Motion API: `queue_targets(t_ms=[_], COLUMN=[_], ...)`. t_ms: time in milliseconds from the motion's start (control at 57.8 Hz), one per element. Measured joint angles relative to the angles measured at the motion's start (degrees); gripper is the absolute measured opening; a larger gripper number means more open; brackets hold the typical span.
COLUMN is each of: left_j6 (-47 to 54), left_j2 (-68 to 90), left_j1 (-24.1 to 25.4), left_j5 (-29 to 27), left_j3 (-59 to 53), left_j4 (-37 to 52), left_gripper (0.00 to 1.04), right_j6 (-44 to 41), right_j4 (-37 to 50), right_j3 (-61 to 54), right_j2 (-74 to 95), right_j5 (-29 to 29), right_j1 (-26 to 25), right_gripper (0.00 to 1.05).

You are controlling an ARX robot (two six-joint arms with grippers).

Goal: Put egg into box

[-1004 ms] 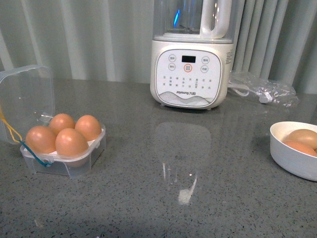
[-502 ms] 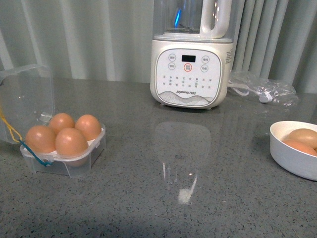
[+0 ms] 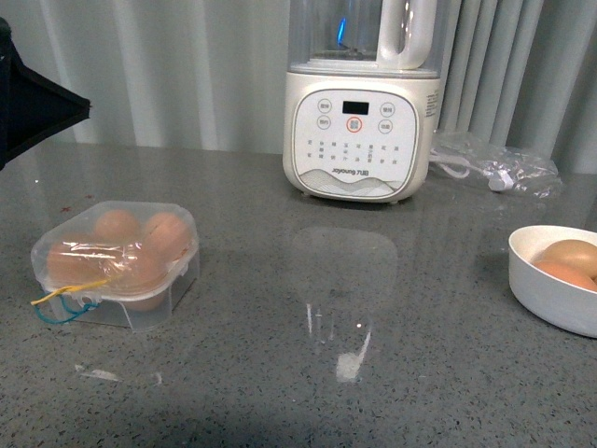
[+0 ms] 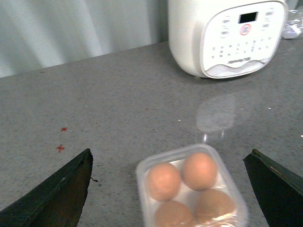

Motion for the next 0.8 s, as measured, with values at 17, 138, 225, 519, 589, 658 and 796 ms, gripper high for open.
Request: queue_targets(t_ms=[17,138,225,519,589,658,796], left_j6=[-0.02,0.02,0.04,-0.07,-0.33,-0.55,-0.63], left_j2=[-0.44,-2.14,-2.97,-8.44,-11.26,-15.82,-21.35], left_j1=[-0.61,-3.41,-4.61,-2.08,-0.68,1.55,6.23], left_j5=[-0.04,-0.33,-1.64,-6.16,-6.14,-5.81,-2.82], left_j3=[-0.20,-1.55,-2.71,-1.60,-1.62,-2.05,-3.80], left_j4=[-0.46,-3.06,-4.74,-10.82,-12.11,-13.97,-17.29], left_gripper=[0.98,0.98,0.98,0.98,0.98,0.98,0.98], right_j6=[0.00,0.00,0.00,0.00,0.00,0.00,0.00], right_j4=[0.00,0.00,0.00,0.00,0.00,0.00,0.00], right_j3=[0.00,0.00,0.00,0.00,0.00,0.00,0.00], right_j2=[0.00,0.00,0.00,0.00,0.00,0.00,0.00], right_j5=[0.00,0.00,0.02,0.02,0.00,0.00,0.02], right_j1=[0.00,0.00,0.00,0.00,0.00,0.00,0.00], right_gripper=[0.98,0.98,0.98,0.98,0.98,0.98,0.98])
